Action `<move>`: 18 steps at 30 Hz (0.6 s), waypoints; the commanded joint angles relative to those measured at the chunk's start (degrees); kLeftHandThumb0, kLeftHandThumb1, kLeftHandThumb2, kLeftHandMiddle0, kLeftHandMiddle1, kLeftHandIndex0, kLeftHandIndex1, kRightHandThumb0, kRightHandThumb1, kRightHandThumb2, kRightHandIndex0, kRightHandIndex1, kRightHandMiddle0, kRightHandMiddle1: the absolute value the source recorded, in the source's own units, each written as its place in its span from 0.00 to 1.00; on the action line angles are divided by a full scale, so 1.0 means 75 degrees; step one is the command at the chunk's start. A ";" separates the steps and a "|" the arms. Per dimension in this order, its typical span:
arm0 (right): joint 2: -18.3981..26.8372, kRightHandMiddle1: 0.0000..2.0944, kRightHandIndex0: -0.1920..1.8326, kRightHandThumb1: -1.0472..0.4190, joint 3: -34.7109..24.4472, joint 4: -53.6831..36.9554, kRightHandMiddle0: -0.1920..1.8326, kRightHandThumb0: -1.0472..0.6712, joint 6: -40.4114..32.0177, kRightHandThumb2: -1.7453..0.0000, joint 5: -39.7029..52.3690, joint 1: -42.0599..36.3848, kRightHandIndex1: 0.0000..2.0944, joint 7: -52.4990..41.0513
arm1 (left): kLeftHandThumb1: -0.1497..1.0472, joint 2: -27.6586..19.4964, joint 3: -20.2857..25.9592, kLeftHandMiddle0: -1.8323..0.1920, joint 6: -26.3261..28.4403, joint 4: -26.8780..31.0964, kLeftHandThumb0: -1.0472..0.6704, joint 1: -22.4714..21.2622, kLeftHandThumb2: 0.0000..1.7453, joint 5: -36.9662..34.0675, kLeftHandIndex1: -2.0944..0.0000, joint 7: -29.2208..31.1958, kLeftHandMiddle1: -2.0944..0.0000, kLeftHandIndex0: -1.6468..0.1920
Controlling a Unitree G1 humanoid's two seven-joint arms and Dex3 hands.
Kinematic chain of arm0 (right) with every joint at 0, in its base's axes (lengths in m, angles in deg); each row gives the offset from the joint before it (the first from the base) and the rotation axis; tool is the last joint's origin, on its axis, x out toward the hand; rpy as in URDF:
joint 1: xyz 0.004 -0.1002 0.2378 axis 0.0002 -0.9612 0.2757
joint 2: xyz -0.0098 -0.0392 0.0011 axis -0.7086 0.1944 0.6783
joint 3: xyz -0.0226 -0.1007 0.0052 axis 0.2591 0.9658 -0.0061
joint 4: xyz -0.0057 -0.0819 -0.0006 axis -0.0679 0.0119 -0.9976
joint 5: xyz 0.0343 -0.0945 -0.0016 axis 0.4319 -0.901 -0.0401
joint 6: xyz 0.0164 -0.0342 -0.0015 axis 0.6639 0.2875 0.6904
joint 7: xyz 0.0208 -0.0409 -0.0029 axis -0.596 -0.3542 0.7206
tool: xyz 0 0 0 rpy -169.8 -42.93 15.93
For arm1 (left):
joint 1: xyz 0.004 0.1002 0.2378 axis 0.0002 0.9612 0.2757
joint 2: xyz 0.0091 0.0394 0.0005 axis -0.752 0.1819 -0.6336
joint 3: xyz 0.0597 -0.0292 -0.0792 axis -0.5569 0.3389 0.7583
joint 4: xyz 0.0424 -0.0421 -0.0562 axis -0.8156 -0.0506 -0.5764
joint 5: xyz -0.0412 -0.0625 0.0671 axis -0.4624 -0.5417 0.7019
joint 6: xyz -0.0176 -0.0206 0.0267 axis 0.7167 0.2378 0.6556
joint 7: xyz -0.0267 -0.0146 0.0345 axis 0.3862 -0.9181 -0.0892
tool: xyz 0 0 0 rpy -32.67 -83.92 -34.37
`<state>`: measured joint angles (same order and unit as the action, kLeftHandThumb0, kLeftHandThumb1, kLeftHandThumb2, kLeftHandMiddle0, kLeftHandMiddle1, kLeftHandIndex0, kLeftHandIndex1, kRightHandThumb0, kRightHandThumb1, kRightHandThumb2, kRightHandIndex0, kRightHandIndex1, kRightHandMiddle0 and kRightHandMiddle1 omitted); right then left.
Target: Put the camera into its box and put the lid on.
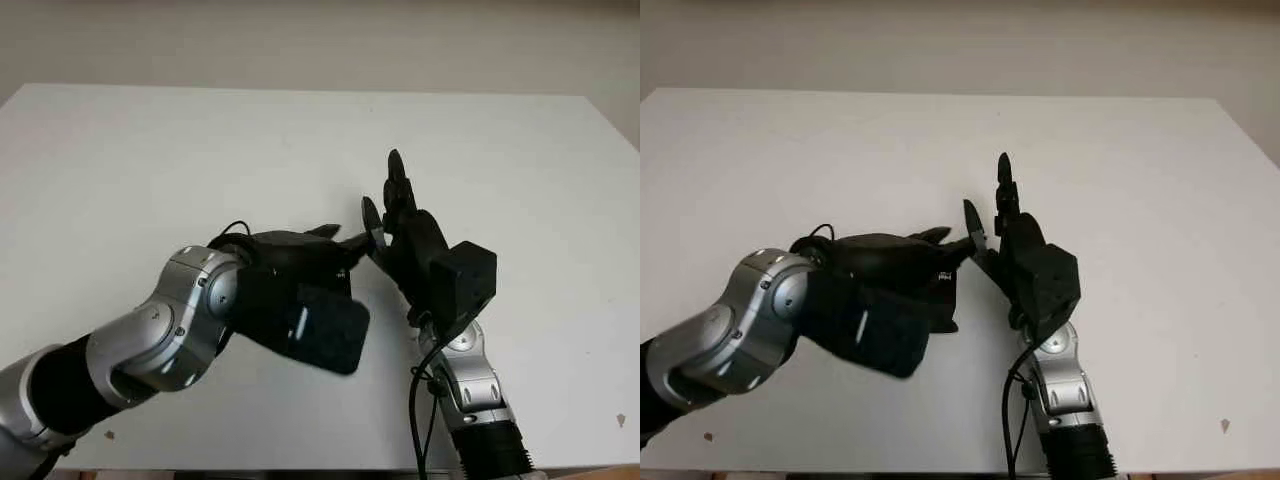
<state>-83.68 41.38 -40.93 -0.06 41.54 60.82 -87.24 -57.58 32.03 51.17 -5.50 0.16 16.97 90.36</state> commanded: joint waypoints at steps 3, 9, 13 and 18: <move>0.0014 0.02 0.00 0.00 -0.0019 -0.0066 0.00 0.18 0.0023 0.69 0.0040 0.0088 0.01 -0.0056 | 1.00 0.0234 0.0341 1.00 -0.0324 0.0344 0.18 0.0005 0.38 0.0301 1.00 0.0463 1.00 1.00; 0.0012 0.02 0.00 0.00 -0.0010 -0.0101 0.00 0.19 -0.0006 0.68 0.0005 0.0088 0.01 -0.0098 | 1.00 0.0582 0.0925 1.00 -0.0477 0.0558 0.17 0.0277 0.38 0.0254 1.00 0.0772 1.00 1.00; 0.0017 0.02 0.00 0.00 -0.0012 -0.0066 0.00 0.19 0.0012 0.68 -0.0018 0.0105 0.01 -0.0103 | 1.00 0.0749 0.1215 1.00 -0.0346 0.0716 0.18 0.0367 0.37 0.0175 1.00 0.1047 1.00 1.00; 0.0031 0.02 0.00 0.00 0.0001 -0.0024 0.00 0.20 0.0039 0.67 -0.0099 0.0133 0.01 -0.0082 | 1.00 0.0876 0.1753 1.00 -0.0251 0.0801 0.19 0.0628 0.38 0.0132 1.00 0.0867 1.00 1.00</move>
<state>-83.66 40.97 -41.57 0.38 41.11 61.97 -87.77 -52.68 42.73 49.33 -3.00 5.29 18.16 97.73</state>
